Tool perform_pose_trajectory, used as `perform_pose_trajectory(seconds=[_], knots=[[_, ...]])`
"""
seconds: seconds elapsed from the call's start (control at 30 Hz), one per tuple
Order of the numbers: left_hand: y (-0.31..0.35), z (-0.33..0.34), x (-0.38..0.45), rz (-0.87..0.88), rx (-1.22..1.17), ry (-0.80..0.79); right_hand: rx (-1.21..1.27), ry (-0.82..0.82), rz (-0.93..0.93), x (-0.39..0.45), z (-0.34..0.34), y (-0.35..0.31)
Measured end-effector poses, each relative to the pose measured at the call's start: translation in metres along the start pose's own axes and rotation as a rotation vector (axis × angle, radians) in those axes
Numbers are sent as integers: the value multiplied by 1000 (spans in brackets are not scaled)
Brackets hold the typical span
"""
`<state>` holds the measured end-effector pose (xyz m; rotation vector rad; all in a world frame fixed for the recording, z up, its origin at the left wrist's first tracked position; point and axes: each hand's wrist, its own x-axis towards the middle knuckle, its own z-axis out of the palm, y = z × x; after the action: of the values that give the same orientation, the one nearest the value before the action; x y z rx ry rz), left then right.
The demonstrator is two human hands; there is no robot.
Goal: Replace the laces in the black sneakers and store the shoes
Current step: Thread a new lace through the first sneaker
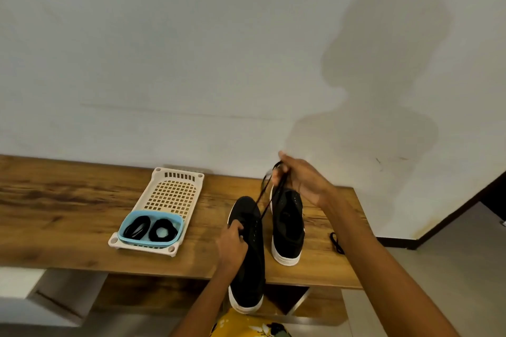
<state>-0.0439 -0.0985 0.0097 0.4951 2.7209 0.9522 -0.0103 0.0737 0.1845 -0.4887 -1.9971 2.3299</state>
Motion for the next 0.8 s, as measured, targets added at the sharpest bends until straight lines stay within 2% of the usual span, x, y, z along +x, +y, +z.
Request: perform_pose_trajectory(seconds=[0.07, 0.13, 0.37, 0.43, 0.53, 0.63, 0.7, 0.8], knots=[[1, -1, -1, 16, 23, -5, 382, 137, -82, 2, -6, -7], [2, -3, -1, 26, 45, -11, 435, 254, -79, 5, -12, -8], [6, -10, 9, -15, 54, -49, 70, 323, 91, 7, -3, 49], [9, -13, 15, -69, -1, -64, -145, 351, 161, 10, 2, 70], [9, -10, 23, -245, -306, -105, -534, 318, 274, 8, 8, 101], [5, -8, 27, -371, -598, -181, -791, 255, 257, 3, 10, 135], [4, -8, 27, -414, -735, -206, -862, 320, 176, -2, 17, 148], [1, -12, 28, -561, -1082, -162, -944, 448, -22, -6, 30, 156]])
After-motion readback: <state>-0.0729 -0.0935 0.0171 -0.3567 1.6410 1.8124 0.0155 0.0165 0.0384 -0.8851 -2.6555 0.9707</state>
